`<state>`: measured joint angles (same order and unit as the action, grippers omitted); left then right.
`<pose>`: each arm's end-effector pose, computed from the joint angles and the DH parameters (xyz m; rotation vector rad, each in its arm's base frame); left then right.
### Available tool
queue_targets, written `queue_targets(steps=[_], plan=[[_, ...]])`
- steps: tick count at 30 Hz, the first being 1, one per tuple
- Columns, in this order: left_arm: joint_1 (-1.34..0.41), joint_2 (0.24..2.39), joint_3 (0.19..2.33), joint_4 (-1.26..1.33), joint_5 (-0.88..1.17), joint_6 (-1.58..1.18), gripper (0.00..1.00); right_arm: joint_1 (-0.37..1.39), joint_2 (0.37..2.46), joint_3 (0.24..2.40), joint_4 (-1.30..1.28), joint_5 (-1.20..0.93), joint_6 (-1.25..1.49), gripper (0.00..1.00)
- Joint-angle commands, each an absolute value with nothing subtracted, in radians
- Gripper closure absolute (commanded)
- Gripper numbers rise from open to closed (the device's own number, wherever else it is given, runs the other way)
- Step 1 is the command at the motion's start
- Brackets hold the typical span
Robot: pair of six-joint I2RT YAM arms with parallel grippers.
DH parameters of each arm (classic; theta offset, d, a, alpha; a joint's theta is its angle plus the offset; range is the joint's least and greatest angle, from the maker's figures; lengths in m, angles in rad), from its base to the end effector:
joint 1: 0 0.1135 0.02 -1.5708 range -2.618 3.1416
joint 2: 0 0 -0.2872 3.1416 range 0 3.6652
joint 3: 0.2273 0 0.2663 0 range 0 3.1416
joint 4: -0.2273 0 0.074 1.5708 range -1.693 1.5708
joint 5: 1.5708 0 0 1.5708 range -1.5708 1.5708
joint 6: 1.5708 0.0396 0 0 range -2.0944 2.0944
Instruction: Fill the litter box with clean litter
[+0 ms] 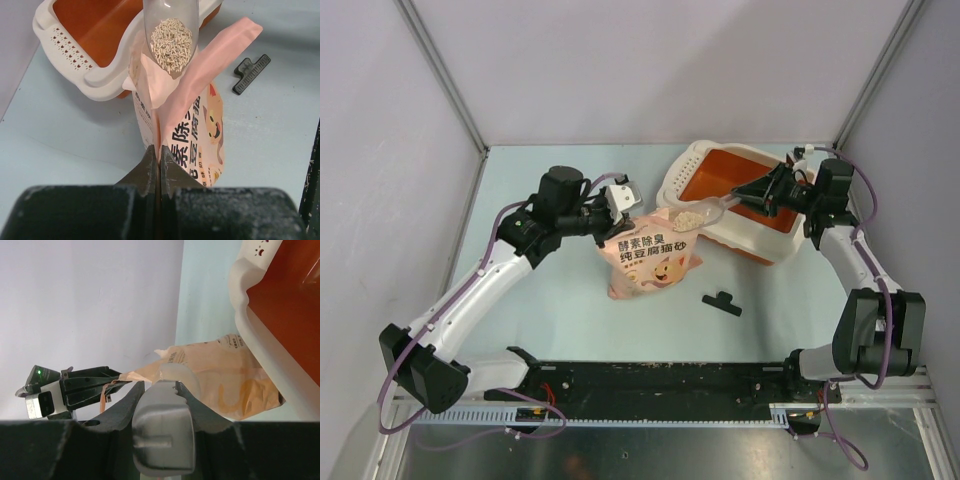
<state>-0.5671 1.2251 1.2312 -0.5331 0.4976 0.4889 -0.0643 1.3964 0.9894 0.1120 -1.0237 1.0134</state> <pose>0.2225 -0.1641 0.3906 1.2946 1.6237 -0.5679 0.3242 0.0130 0.3212 0.2921 2.0111 1.5729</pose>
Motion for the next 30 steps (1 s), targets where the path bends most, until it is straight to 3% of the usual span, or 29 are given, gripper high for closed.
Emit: queue_targets(steps=[1,20,30], plan=[[-0.569,1.216,1.285,-0.508,0.495,0.518,1.0,-0.077,1.428,0.985,0.186,-1.078,1.055,1.0],[-0.568,1.215,1.239,-0.508,0.494,0.532,1.0,-0.175,1.477,0.982,0.477,-1.108,1.284,1.0],[-0.569,1.226,1.233,-0.506,0.485,0.538,1.0,-0.313,1.609,1.075,0.604,-1.098,1.316,1.0]])
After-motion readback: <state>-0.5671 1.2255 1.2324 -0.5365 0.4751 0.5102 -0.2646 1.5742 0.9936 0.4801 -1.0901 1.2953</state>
